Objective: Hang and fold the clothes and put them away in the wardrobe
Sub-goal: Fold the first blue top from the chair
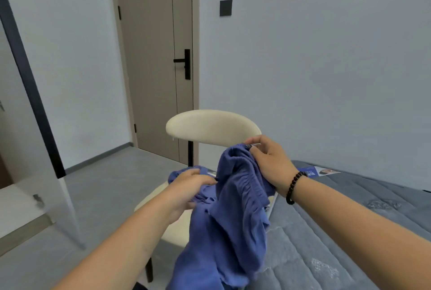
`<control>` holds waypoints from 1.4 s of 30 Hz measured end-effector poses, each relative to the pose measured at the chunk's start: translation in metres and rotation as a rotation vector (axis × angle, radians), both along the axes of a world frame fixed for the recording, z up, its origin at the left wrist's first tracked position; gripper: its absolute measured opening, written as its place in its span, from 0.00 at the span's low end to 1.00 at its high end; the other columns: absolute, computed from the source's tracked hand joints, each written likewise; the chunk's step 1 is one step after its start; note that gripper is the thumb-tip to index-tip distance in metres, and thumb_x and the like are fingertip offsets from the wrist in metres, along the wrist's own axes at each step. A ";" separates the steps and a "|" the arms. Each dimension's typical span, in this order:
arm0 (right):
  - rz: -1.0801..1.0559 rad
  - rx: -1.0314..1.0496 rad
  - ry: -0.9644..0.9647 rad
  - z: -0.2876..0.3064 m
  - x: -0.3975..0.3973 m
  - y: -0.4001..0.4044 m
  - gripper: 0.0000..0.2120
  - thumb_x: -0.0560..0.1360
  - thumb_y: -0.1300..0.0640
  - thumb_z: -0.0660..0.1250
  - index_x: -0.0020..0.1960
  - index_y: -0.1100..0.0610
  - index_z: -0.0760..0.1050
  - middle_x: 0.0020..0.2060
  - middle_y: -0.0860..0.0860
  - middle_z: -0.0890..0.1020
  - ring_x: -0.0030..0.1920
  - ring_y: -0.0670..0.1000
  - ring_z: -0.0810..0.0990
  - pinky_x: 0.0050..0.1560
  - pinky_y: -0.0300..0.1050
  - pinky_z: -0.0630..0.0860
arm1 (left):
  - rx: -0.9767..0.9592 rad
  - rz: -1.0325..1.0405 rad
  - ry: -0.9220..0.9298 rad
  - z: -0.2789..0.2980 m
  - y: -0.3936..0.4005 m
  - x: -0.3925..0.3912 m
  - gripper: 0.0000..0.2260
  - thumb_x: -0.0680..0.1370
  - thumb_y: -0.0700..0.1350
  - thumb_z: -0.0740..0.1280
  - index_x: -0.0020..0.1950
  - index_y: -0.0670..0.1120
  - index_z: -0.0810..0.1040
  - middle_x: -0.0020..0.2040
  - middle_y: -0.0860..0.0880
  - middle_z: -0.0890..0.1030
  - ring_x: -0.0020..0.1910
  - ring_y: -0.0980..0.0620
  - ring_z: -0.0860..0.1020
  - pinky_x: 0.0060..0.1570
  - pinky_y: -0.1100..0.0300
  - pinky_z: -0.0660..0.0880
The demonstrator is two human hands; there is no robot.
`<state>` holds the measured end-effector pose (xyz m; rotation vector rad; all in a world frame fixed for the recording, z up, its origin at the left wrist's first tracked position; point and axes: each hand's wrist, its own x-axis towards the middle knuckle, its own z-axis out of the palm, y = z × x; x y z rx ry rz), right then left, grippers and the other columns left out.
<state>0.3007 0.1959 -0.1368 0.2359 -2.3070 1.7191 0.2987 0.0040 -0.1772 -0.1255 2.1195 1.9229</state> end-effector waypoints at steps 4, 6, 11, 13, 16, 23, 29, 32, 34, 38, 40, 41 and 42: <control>0.040 -0.056 -0.081 0.017 -0.008 -0.001 0.06 0.80 0.58 0.60 0.49 0.56 0.75 0.46 0.57 0.82 0.40 0.52 0.80 0.41 0.44 0.78 | 0.170 -0.189 0.222 0.014 0.010 0.008 0.25 0.71 0.46 0.74 0.66 0.54 0.72 0.61 0.54 0.79 0.59 0.54 0.79 0.55 0.53 0.76; 0.047 -0.079 -0.109 0.023 -0.010 0.001 0.06 0.79 0.54 0.63 0.48 0.57 0.75 0.45 0.57 0.82 0.40 0.53 0.79 0.44 0.48 0.78 | 0.214 -0.280 0.275 0.019 0.018 0.013 0.33 0.63 0.52 0.77 0.66 0.56 0.71 0.62 0.54 0.79 0.59 0.54 0.80 0.58 0.49 0.77; 0.142 -0.179 -0.281 0.031 -0.011 0.013 0.11 0.73 0.56 0.71 0.50 0.60 0.75 0.42 0.56 0.83 0.40 0.52 0.82 0.48 0.49 0.80 | 0.006 -0.374 0.450 0.015 0.046 0.015 0.52 0.60 0.54 0.80 0.75 0.61 0.52 0.71 0.59 0.67 0.66 0.58 0.73 0.63 0.55 0.74; 0.179 -0.188 -0.316 0.032 -0.013 0.022 0.13 0.71 0.64 0.72 0.54 0.61 0.74 0.46 0.57 0.82 0.44 0.53 0.82 0.48 0.47 0.81 | -0.084 -0.334 0.489 0.010 0.058 0.012 0.54 0.65 0.48 0.79 0.77 0.62 0.43 0.72 0.60 0.64 0.67 0.59 0.71 0.65 0.56 0.73; 0.089 -0.038 -0.278 0.031 -0.019 0.042 0.15 0.73 0.72 0.67 0.57 0.62 0.74 0.53 0.60 0.80 0.51 0.58 0.80 0.54 0.51 0.79 | -0.144 -0.214 0.477 0.009 0.069 0.005 0.42 0.76 0.35 0.65 0.78 0.54 0.41 0.63 0.58 0.71 0.58 0.55 0.76 0.50 0.67 0.75; 0.030 0.028 -0.264 0.026 -0.026 0.084 0.06 0.75 0.65 0.67 0.52 0.66 0.78 0.47 0.65 0.82 0.43 0.56 0.81 0.43 0.44 0.81 | -0.048 -0.068 0.487 0.021 0.089 -0.019 0.16 0.80 0.33 0.57 0.62 0.47 0.75 0.52 0.50 0.83 0.50 0.57 0.80 0.48 0.67 0.77; 0.103 -0.150 -0.287 0.041 -0.025 0.103 0.17 0.62 0.51 0.75 0.46 0.61 0.79 0.39 0.55 0.83 0.39 0.50 0.82 0.40 0.41 0.79 | 0.130 -0.123 0.486 0.042 0.111 -0.031 0.09 0.78 0.37 0.65 0.53 0.49 0.80 0.49 0.49 0.85 0.48 0.56 0.82 0.50 0.62 0.78; 0.127 -0.062 -0.311 0.053 -0.025 0.115 0.14 0.67 0.64 0.75 0.51 0.63 0.79 0.43 0.57 0.85 0.42 0.52 0.83 0.47 0.44 0.81 | 0.102 -0.115 0.552 0.049 0.116 -0.041 0.08 0.79 0.38 0.64 0.50 0.49 0.82 0.46 0.51 0.85 0.46 0.55 0.81 0.47 0.65 0.76; 0.099 -0.025 -0.292 0.060 -0.027 0.121 0.09 0.70 0.69 0.72 0.49 0.63 0.79 0.43 0.58 0.84 0.42 0.53 0.82 0.50 0.46 0.80 | 0.058 -0.086 0.583 0.055 0.119 -0.047 0.09 0.80 0.39 0.63 0.46 0.47 0.82 0.40 0.53 0.83 0.39 0.59 0.78 0.38 0.70 0.74; -0.040 0.060 -0.205 0.076 -0.036 0.130 0.06 0.72 0.70 0.66 0.46 0.64 0.80 0.41 0.59 0.81 0.41 0.54 0.79 0.44 0.45 0.78 | 0.042 0.022 0.577 0.071 0.123 -0.059 0.08 0.80 0.41 0.62 0.46 0.42 0.80 0.40 0.48 0.79 0.39 0.52 0.74 0.41 0.59 0.71; -0.059 0.044 -0.180 0.082 -0.037 0.135 0.05 0.73 0.69 0.68 0.48 0.63 0.81 0.43 0.60 0.82 0.41 0.54 0.80 0.44 0.44 0.79 | 0.100 0.118 0.516 0.082 0.120 -0.064 0.09 0.81 0.42 0.60 0.46 0.44 0.78 0.41 0.47 0.80 0.41 0.49 0.76 0.42 0.56 0.73; -0.028 0.027 -0.190 0.085 -0.035 0.139 0.06 0.73 0.68 0.69 0.50 0.62 0.80 0.45 0.60 0.82 0.42 0.54 0.81 0.44 0.44 0.80 | 0.157 0.174 0.471 0.089 0.115 -0.067 0.09 0.81 0.42 0.59 0.45 0.46 0.77 0.41 0.46 0.80 0.41 0.47 0.76 0.42 0.55 0.73; 0.025 0.021 -0.222 0.087 -0.033 0.144 0.08 0.74 0.67 0.69 0.53 0.61 0.80 0.47 0.59 0.83 0.44 0.54 0.82 0.44 0.44 0.81 | 0.202 0.223 0.440 0.095 0.107 -0.069 0.09 0.81 0.42 0.58 0.45 0.47 0.77 0.41 0.46 0.79 0.41 0.46 0.77 0.42 0.55 0.73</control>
